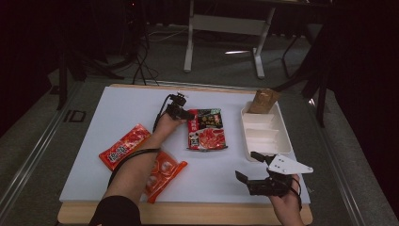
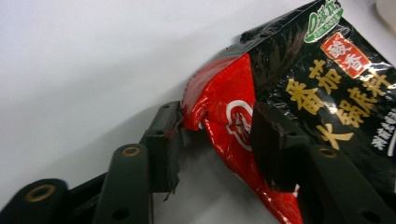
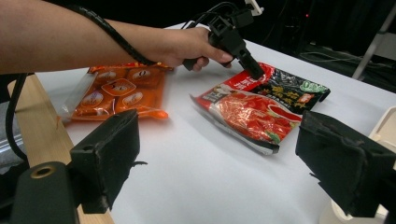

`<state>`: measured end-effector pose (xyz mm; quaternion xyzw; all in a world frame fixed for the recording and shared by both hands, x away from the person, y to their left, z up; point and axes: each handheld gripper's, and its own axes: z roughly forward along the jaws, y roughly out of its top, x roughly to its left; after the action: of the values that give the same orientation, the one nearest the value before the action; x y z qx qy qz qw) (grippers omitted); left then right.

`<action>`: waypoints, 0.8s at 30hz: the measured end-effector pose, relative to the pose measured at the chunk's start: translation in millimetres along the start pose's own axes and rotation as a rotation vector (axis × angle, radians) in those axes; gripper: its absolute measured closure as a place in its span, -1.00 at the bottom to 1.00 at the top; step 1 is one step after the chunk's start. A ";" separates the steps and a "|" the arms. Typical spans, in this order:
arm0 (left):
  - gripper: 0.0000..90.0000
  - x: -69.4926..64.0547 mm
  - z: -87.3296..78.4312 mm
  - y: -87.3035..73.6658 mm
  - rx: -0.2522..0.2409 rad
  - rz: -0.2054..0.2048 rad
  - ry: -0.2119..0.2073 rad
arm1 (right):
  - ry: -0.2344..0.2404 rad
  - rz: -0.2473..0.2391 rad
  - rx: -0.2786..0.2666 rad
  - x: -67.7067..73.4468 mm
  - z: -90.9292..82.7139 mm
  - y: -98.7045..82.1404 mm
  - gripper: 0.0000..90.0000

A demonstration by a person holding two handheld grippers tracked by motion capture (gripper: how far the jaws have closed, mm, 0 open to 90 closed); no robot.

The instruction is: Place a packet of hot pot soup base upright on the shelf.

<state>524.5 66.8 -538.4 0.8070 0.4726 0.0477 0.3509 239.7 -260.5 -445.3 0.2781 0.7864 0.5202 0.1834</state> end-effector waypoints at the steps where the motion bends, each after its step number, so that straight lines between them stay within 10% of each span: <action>1: 0.24 0.5 0.8 0.6 0.008 -0.010 -0.005 | 0.000 -0.001 0.002 0.0 0.4 -0.2 -0.70; 11: 0.70 -13.8 5.6 7.0 0.043 0.007 0.051 | 0.000 -0.008 0.003 0.1 2.0 -0.9 -0.70; 24: 0.92 -31.6 -15.3 15.4 -0.029 0.008 0.059 | -0.013 0.004 -0.012 -2.3 0.5 -0.9 -0.70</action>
<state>512.2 44.9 -509.5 0.8018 0.4789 0.0796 0.3485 241.6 -261.9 -446.4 0.2819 0.7814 0.5236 0.1889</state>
